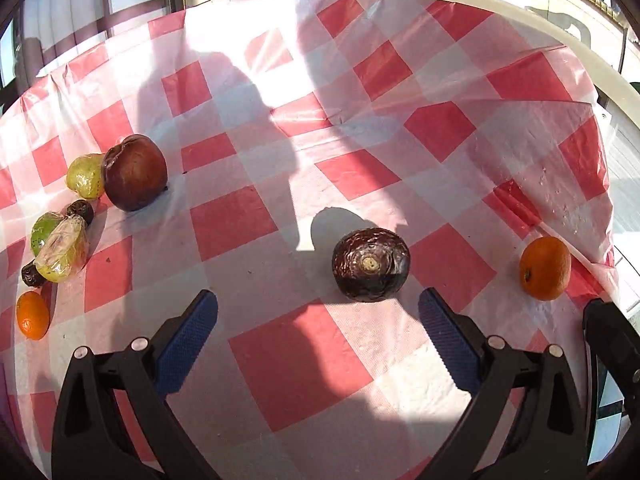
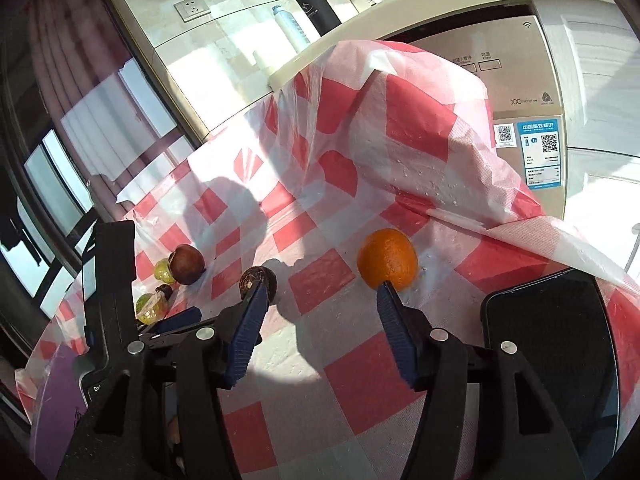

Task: Organize fruits
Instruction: 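Grasp the dark round fruit with the left tool while the right tool grasps the orange, then carry the dark fruit and orange over the white box with both tools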

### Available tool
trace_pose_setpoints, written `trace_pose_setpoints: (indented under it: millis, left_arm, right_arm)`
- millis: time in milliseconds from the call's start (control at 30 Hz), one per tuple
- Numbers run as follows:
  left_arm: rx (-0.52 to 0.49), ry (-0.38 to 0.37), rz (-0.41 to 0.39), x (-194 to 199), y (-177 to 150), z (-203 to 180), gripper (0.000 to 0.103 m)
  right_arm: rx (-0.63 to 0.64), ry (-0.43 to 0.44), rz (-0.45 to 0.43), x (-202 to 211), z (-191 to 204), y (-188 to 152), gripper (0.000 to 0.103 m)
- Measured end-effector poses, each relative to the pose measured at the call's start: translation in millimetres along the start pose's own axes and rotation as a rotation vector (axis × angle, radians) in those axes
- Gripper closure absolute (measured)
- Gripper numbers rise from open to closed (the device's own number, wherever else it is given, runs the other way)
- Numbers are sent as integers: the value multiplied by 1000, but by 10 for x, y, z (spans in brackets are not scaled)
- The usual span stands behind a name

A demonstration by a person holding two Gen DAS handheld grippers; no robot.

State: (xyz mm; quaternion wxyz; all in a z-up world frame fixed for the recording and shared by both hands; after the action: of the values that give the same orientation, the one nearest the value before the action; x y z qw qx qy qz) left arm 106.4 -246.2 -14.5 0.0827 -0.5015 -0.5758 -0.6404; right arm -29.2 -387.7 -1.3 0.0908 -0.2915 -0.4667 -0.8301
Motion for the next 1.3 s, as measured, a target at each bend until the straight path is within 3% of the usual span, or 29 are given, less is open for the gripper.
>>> trace_pose_setpoints:
  millis: [67, 133, 267, 400, 500, 600, 633, 800, 1067, 1300]
  left_arm:
    - [-25, -9, 23, -112, 68, -62, 10]
    - [-37, -1, 63, -220, 89, -87, 29]
    - [-14, -8, 35, -138, 62, -29, 61]
    - [114, -54, -35, 145, -110, 229, 62]
    - [201, -60, -98, 437, -310, 483, 62]
    - [263, -59, -152, 749, -543, 701, 62]
    - [287, -63, -169, 855, -635, 776, 62]
    - [395, -83, -249, 1245, -956, 1084, 62]
    - [444, -53, -313, 1704, -1384, 1365, 62]
    - [488, -71, -340, 1909, -1610, 1526, 62]
  right_arm:
    - [-15, 1, -17, 36, -32, 13, 33]
    - [-13, -34, -3, -2, -32, 26, 30]
    - [34, -152, 45, -167, 50, 23, 30]
    - [91, -294, 90, -476, 125, 116, 30]
    - [113, -375, 182, -783, 104, 152, 32]
    - [154, -408, 185, -848, 152, 168, 50]
    - [156, -389, 182, -837, 161, 166, 62]
    - [159, -201, 153, -701, 272, 120, 63]
    - [147, 157, 286, -333, 928, -541, 63]
    - [302, 252, 332, -124, 1535, -991, 63]
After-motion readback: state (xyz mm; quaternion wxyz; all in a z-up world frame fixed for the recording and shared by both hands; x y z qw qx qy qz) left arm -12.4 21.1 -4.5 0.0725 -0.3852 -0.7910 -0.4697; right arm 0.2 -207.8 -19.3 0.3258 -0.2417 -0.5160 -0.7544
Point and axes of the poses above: each gripper's, at about its wrist camera, not at the fingertips, and x roughly against the way its jaws point, z to its left, y to its top, the point moved 3 cm from there along -x, roughly the way its jaws point, and after that the axes turned 14 degrees about -y, right-handed, at the moved point
